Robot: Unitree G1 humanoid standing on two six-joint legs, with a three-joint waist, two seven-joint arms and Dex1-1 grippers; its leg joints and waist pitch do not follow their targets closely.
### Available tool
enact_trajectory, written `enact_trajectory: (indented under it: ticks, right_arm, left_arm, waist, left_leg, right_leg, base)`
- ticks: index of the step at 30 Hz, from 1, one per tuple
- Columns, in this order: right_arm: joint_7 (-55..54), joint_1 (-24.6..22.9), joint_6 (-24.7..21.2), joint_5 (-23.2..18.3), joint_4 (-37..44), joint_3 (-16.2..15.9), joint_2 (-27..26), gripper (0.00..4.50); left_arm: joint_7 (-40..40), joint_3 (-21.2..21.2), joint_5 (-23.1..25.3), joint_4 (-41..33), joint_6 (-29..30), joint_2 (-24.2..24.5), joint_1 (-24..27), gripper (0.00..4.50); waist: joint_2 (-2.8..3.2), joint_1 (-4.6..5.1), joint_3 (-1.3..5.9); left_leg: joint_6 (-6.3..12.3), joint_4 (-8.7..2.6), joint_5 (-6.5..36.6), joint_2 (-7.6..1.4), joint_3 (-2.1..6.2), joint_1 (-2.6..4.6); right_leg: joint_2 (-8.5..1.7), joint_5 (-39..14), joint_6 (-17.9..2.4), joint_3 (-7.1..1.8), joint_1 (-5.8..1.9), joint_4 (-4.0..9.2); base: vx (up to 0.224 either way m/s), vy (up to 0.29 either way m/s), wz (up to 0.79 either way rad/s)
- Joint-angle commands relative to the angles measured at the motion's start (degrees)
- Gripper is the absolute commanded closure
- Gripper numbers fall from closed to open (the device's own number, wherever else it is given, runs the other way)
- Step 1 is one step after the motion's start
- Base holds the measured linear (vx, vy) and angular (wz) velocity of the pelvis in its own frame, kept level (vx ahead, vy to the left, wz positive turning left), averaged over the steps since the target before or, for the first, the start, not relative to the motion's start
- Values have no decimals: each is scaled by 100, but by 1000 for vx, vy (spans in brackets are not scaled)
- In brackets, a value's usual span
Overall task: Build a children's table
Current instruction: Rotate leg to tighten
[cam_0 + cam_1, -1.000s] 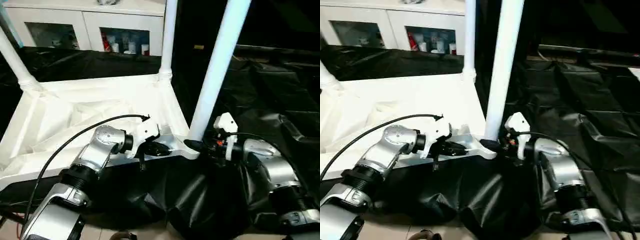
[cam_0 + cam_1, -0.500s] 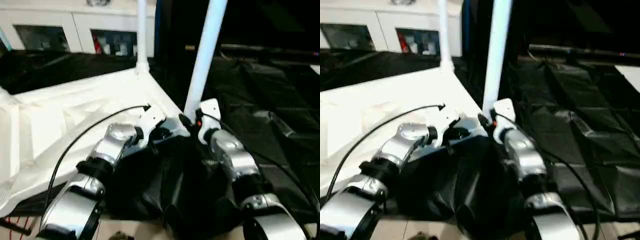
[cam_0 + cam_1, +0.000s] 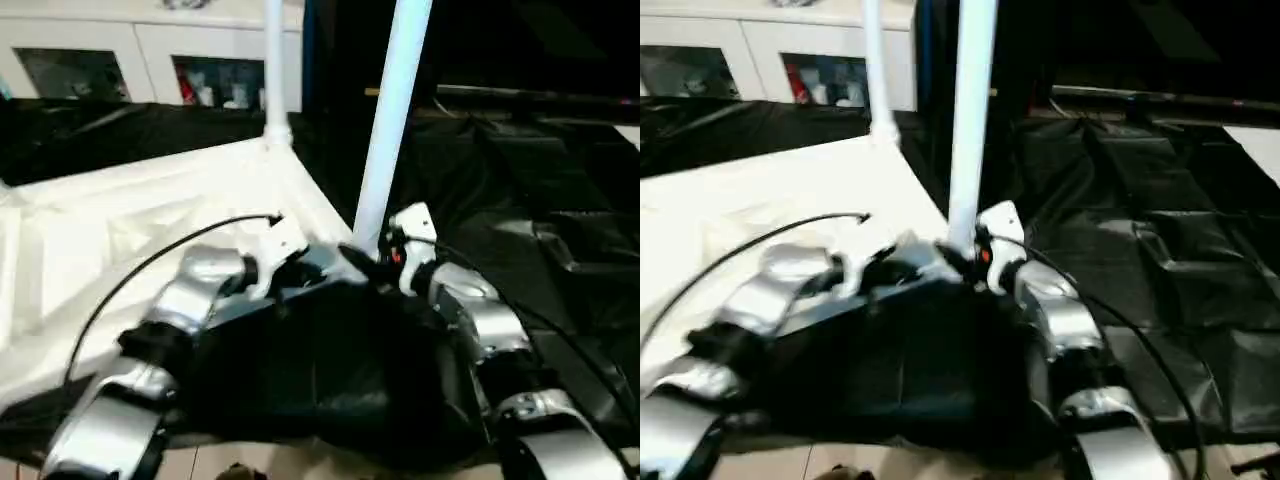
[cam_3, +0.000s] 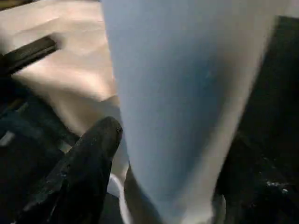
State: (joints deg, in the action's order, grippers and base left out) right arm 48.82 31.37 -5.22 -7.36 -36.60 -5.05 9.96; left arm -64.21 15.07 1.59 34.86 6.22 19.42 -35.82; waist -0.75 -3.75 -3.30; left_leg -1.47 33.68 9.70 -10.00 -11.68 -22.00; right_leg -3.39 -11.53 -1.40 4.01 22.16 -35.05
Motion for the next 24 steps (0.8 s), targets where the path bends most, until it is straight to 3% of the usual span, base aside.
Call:
enact_trajectory:
  ticks: [1,3,4,7,8,13,20,21,24]
  right_arm:
    - [605,-105,-119,-42,54,-353,-55,128]
    - [774,-117,-110,-35,75,-398,-30,128]
    - [1130,-144,-91,-40,148,-570,19,128]
    - [1400,-150,-57,-38,193,-727,70,128]
    - [1519,-144,-60,-48,203,-773,88,128]
    - [1831,-64,-4,2,117,-855,101,128]
    - [1997,58,25,-5,-56,-856,7,196]
    - [1999,63,30,-4,-70,-860,-6,196]
    - [1992,81,42,4,-104,-854,-28,211]
  left_arm:
    - [-286,175,-25,-272,35,0,-15,450]
    - [-328,158,-29,-333,87,62,11,450]
    - [-450,117,-74,-544,224,242,125,450]
    - [-613,127,-116,-825,310,466,280,450]
    - [-666,117,-159,-958,390,550,351,450]
    - [-930,93,-250,-1363,599,870,586,450]
    - [-950,48,-368,-1842,960,1078,818,450]
    - [-941,41,-388,-1895,998,1088,849,450]
    - [-932,34,-415,-1948,1033,1092,881,450]
  waist:
    - [7,-45,362]
    - [0,-86,347]
    - [-23,-113,353]
    - [-10,-131,342]
    - [-68,-136,348]
    - [-53,-150,345]
    - [-99,-153,338]
    - [-135,-145,334]
    - [-128,-139,332]
  left_leg:
    - [240,-392,1146,-449,184,177]
    - [153,-407,1277,-454,191,179]
    - [97,-416,1329,-461,203,179]
    - [81,-428,1304,-457,205,166]
    - [83,-432,1289,-462,206,167]
    - [70,-437,1195,-457,207,164]
    - [-6,-444,1279,-458,207,184]
    - [2,-445,1271,-451,204,181]
    - [-43,-452,1301,-451,211,190]
  right_leg:
    - [-596,-859,-1362,-343,-193,404]
    - [-613,-1080,-1324,-348,-187,418]
    - [-627,-1191,-1281,-346,-195,411]
    - [-620,-1219,-1232,-353,-183,412]
    - [-626,-1219,-1225,-349,-190,406]
    - [-614,-1041,-1293,-343,-174,370]
    - [-631,-1158,-1296,-353,-168,373]
    - [-619,-1141,-1291,-353,-167,376]
    - [-624,-1157,-1266,-356,-162,380]
  base:
    - [0,0,0]
    - [0,0,0]
    - [0,0,0]
    - [0,0,0]
    - [0,0,0]
    - [0,0,0]
    - [0,0,0]
    - [0,0,0]
    - [0,0,0]
